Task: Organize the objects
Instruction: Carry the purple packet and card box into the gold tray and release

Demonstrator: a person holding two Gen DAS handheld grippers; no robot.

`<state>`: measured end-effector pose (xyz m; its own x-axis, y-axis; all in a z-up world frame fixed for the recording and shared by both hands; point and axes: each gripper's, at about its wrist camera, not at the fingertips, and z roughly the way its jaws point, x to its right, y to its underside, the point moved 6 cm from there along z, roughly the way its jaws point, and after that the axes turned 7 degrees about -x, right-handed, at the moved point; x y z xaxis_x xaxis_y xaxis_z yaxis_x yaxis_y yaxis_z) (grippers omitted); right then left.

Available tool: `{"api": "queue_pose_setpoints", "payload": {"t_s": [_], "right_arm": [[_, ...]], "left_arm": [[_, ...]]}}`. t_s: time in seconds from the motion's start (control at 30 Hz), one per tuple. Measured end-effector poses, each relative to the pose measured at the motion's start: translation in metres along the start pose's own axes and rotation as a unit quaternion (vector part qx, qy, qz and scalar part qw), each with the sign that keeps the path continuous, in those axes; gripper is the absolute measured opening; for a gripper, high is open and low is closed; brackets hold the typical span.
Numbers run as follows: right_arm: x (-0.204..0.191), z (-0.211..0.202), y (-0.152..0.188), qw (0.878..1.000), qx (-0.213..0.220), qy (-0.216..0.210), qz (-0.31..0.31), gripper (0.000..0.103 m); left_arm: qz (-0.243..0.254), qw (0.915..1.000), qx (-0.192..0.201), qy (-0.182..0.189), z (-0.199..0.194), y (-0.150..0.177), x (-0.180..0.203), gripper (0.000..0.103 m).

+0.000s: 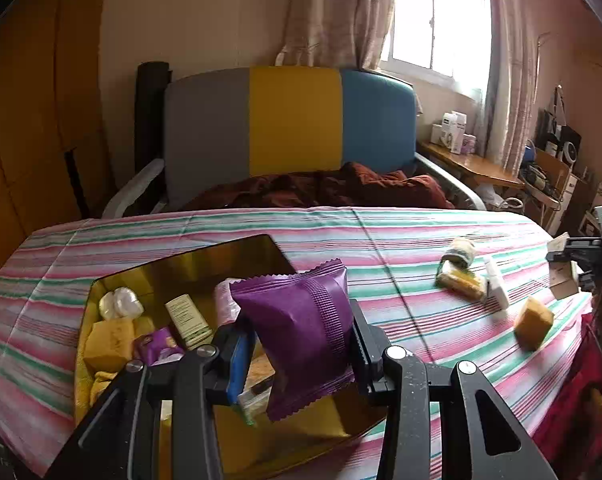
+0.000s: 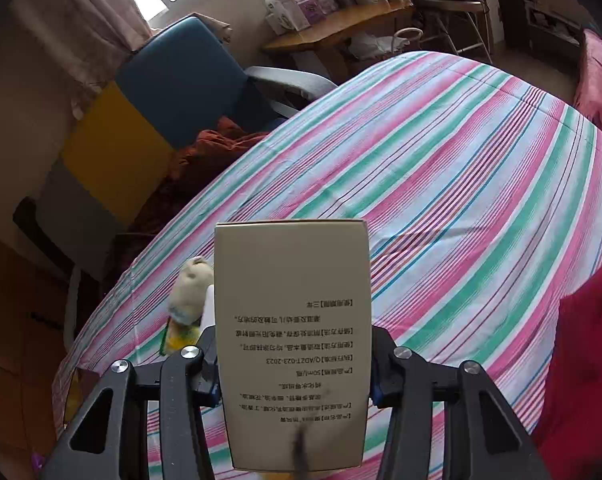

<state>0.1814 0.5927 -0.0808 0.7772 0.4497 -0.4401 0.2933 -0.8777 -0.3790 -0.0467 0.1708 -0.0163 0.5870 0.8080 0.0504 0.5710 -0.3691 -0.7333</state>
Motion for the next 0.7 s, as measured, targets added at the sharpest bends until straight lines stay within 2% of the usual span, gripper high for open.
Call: {"api": "queue_pose_setpoints", "payload": {"t_s": [0.13, 0.33, 0.43, 0.7], "right_arm": [[-0.027, -0.015, 0.012, 0.999, 0.006, -0.019, -0.030, 0.050], [-0.115, -0.012, 0.039, 0.989, -0.029, -0.077, -0.122, 0.051], [-0.167, -0.002, 0.066, 0.977, -0.061, -0.111, -0.171, 0.051], [-0.309, 0.039, 0.154, 0.929, -0.155, -0.181, -0.283, 0.051]], "left_arm": [[-0.013, 0.9998, -0.007, -0.011, 0.001, 0.008, -0.017, 0.043], [-0.035, 0.9989, -0.021, -0.021, 0.006, 0.024, -0.036, 0.043], [-0.046, 0.9983, -0.025, -0.027, 0.006, 0.030, -0.047, 0.043], [-0.078, 0.9951, -0.042, -0.043, 0.008, 0.049, -0.082, 0.043]]}}
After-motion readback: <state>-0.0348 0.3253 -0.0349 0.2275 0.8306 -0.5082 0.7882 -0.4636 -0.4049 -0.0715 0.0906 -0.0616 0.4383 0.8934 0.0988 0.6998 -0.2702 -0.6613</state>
